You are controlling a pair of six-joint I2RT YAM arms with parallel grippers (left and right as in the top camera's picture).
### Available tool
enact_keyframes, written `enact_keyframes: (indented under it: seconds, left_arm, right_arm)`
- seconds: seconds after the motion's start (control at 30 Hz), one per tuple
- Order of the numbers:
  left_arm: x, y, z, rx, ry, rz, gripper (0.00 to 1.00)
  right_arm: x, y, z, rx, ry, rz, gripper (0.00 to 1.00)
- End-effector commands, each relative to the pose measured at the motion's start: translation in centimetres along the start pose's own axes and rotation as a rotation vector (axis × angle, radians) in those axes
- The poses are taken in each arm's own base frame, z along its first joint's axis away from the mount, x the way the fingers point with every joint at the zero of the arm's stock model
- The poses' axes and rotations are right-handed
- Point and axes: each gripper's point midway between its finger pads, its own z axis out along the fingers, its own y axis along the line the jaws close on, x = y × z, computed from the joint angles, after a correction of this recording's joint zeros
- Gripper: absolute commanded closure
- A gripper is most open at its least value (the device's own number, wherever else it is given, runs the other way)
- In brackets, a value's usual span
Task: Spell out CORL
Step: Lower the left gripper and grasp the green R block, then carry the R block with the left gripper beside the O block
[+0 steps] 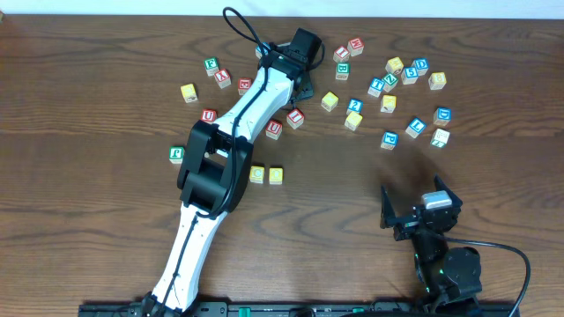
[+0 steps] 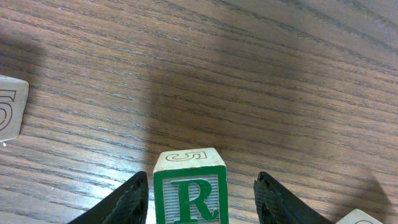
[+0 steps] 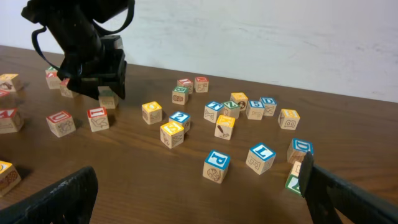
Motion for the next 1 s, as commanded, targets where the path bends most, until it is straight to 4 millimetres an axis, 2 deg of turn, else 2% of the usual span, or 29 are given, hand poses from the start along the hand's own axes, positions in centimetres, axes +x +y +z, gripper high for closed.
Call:
enact_keyframes:
  seconds: [0.0,0.17,0.8,0.97]
  left_arm:
    - [0.6,0.6,0.9,-0.025,0.012,0.022,0.46]
    - [0.9,0.8,0.9,-0.037,0.025,0.024,0.58]
    - [0.7,1.3,0.9,-0.062,0.010,0.025,0.58]
    - [1.2,1.6,1.6,-0.074,0.025,0.029,0.58]
  right_arm:
    - [0.0,-0.2,0.0,0.007,0.000,-0.012,0.01]
    - [0.0,-0.2,0.0,0.007,0.000,-0.012,0.01]
    - [0.0,-0.2,0.0,0.007,0.000,-0.012,0.01]
    - [0.0,-0.2,0.0,0.007,0.000,-0.011,0.01]
